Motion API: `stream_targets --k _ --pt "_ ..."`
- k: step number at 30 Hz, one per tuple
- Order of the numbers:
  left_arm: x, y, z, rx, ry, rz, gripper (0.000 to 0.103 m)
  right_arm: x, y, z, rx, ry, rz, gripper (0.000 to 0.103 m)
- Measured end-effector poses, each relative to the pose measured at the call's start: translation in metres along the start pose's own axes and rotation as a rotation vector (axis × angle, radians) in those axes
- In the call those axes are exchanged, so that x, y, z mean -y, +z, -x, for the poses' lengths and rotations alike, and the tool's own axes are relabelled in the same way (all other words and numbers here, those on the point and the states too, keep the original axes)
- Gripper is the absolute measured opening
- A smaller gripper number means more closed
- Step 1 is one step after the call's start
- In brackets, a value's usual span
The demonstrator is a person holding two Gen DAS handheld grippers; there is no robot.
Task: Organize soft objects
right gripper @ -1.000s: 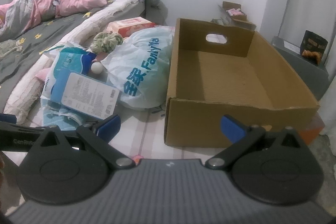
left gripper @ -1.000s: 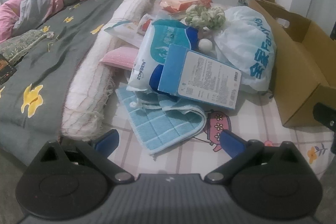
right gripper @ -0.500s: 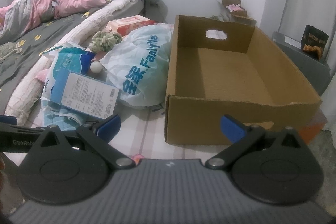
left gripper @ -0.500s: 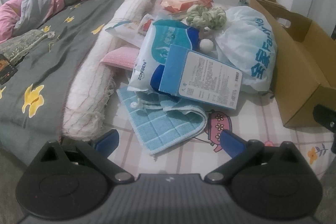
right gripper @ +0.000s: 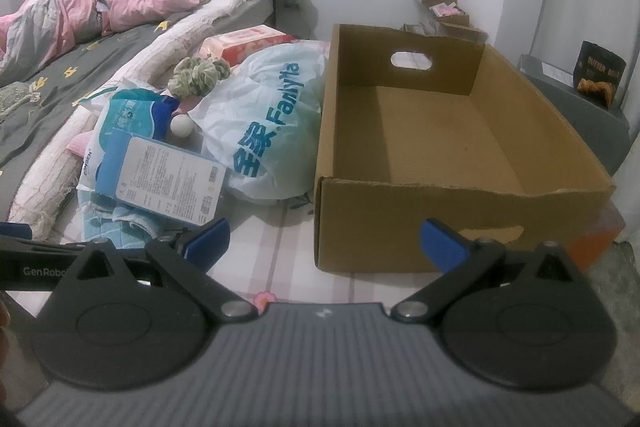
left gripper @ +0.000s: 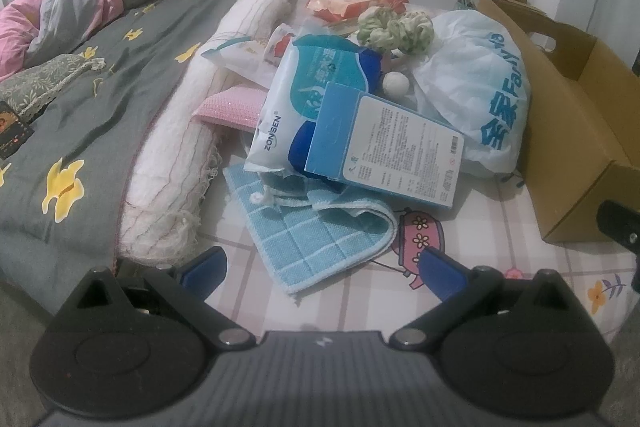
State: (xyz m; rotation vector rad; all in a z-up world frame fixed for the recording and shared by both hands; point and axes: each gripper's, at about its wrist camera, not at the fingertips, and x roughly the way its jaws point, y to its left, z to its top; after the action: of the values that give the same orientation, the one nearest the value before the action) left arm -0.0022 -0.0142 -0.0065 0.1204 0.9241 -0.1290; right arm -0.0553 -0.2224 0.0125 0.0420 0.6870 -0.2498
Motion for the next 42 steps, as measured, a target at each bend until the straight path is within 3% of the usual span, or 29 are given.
stream_targets --k 36,42 --pt "-0.005 0.000 -0.007 -0.036 -0.014 -0.020 0.103 0.001 -0.004 -0.005 -0.006 0.001 -0.005 0.102" --pt "-0.015 0.005 0.002 0.039 -0.055 -0.014 0.103 -0.001 -0.002 -0.003 0.048 0.053 -0.008 0.102"
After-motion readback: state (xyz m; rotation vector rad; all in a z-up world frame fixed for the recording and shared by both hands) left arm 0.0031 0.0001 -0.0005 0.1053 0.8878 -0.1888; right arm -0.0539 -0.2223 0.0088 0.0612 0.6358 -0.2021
